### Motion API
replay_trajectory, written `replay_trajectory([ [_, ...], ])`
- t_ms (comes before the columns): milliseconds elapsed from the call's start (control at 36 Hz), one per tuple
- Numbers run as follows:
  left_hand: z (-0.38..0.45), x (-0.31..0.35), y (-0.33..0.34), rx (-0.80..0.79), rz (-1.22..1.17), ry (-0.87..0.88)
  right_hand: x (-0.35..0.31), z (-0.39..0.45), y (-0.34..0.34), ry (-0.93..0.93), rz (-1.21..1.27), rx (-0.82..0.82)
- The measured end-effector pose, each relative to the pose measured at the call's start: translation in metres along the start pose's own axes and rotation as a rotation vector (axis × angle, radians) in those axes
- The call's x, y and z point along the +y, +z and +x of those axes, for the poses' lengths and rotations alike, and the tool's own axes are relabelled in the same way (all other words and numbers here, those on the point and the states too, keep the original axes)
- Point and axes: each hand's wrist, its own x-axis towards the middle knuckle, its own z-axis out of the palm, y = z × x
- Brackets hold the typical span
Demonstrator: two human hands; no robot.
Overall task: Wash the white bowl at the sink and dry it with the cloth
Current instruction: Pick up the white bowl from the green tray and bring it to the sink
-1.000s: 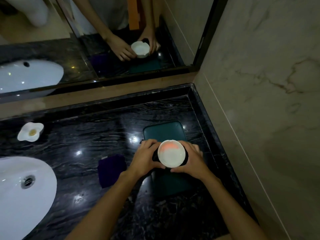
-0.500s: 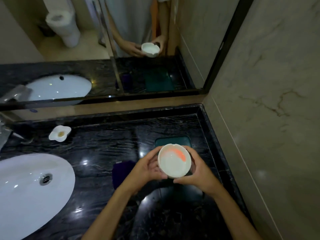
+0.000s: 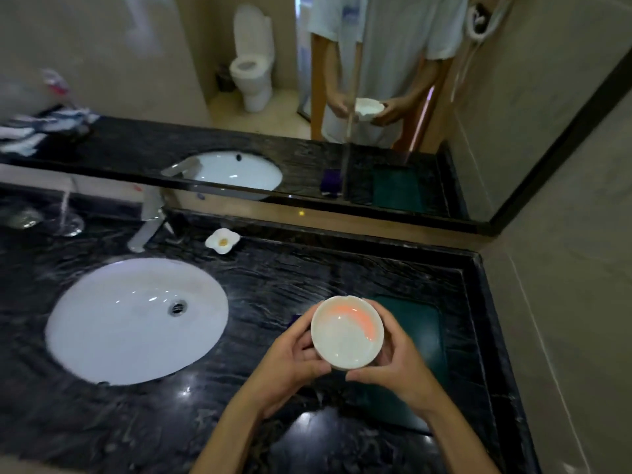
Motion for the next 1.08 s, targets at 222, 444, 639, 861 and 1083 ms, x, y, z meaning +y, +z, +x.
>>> replay_trajectory([
  [222, -0.057, 0.02, -0.039, 0.178, -0.017, 0.092, -0.017, 0.024, 0.065, 0.009, 0.01, -0.155],
  [444, -0.116, 0.041, -0.105, 0.311, 0.061, 0.143, -0.034, 0.042, 0.153, 0.026, -0.013, -0.231],
  [639, -0.176, 0.057, -0.185, 0.343, 0.125, 0.111, -0.045, 0.052, 0.247, 0.036, -0.029, -0.249],
  [861, -0.24, 0.076, -0.273, 0.366, 0.129, 0.131, -0.048, 0.065, 0.359, 0.034, -0.078, -0.223],
  [1083, -0.257, 0.095, -0.34, 0.34, 0.122, 0.098, -0.053, 0.09, 0.421, 0.051, -0.07, -0.218],
])
